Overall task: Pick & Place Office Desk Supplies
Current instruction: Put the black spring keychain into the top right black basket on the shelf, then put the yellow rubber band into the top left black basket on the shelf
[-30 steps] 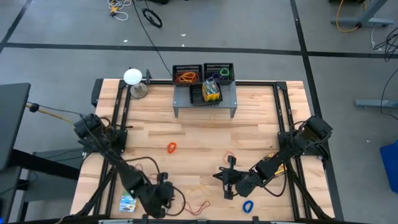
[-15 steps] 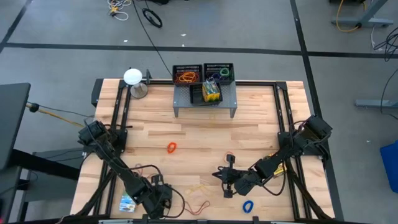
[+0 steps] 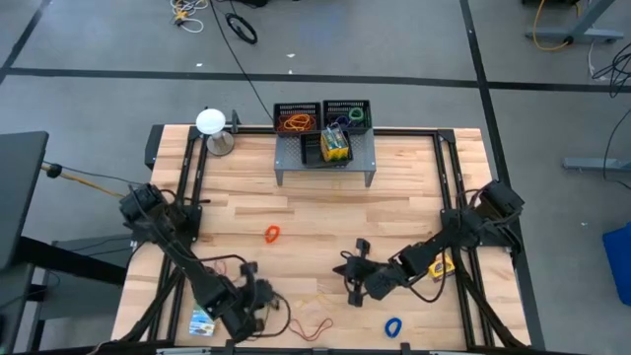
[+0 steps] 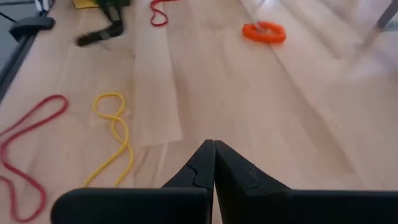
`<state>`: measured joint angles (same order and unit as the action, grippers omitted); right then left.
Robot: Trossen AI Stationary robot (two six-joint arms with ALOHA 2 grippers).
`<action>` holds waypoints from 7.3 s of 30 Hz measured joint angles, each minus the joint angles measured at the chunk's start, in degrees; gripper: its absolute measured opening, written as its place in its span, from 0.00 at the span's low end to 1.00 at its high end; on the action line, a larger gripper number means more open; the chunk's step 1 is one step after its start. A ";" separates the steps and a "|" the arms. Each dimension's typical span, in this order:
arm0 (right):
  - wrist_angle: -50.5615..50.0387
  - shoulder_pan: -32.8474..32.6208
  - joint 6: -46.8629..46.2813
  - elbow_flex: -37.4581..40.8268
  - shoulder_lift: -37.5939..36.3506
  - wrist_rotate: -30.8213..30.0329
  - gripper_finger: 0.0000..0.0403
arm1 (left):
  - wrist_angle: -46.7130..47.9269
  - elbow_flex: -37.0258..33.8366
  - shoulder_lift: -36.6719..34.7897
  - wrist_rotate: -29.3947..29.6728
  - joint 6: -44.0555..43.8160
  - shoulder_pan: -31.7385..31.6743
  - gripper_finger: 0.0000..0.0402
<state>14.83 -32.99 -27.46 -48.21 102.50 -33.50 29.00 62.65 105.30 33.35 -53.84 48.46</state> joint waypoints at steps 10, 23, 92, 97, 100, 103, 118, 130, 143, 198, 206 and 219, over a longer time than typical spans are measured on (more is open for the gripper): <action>0.59 2.49 -2.78 0.00 -0.02 1.42 0.02 | -35.76 -15.04 0.06 13.25 5.68 -9.01 0.02; 8.98 3.69 -9.10 0.00 -0.02 -4.65 0.26 | -69.76 -23.45 0.06 14.78 23.53 -19.40 0.02; -31.38 75.08 15.99 -18.77 -20.41 35.47 0.07 | -100.40 -45.92 -11.02 7.07 40.85 -21.47 0.36; -39.20 75.78 17.96 -29.21 -10.67 36.94 0.07 | -100.40 -45.92 -11.02 7.09 41.22 -21.94 0.36; -41.64 75.73 18.39 -32.02 -7.69 38.13 0.08 | -100.33 -45.91 -11.02 6.98 41.03 -21.83 0.36; -41.82 75.71 18.51 -32.52 -6.69 38.36 0.13 | -100.29 -45.92 -11.02 6.79 41.00 -21.83 0.36; -44.21 75.30 19.90 -33.26 -8.37 28.94 0.47 | -100.18 -45.90 -11.02 3.88 39.76 -21.83 0.36; -47.23 67.58 28.62 -29.73 -22.86 27.21 0.39 | -99.85 -45.90 -11.02 3.50 40.71 -21.87 0.36; -18.08 45.84 24.69 6.50 -43.74 27.15 0.06 | -99.44 -45.90 -11.02 -1.04 41.19 -21.85 0.36; 18.02 2.82 10.42 20.68 -12.37 -1.60 0.02 | -25.79 6.02 10.23 -9.60 21.14 -12.80 0.38; 18.14 2.93 11.08 20.68 -12.37 -1.63 0.02 | -22.13 9.03 13.79 -10.87 21.72 -12.97 0.45; 18.26 3.01 12.90 20.68 -12.39 -1.81 0.02 | -18.55 9.38 15.08 -9.29 21.37 -13.19 0.31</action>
<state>33.09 -29.98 -14.56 -27.53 90.11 -35.31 10.46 72.03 120.38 24.06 -32.48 35.27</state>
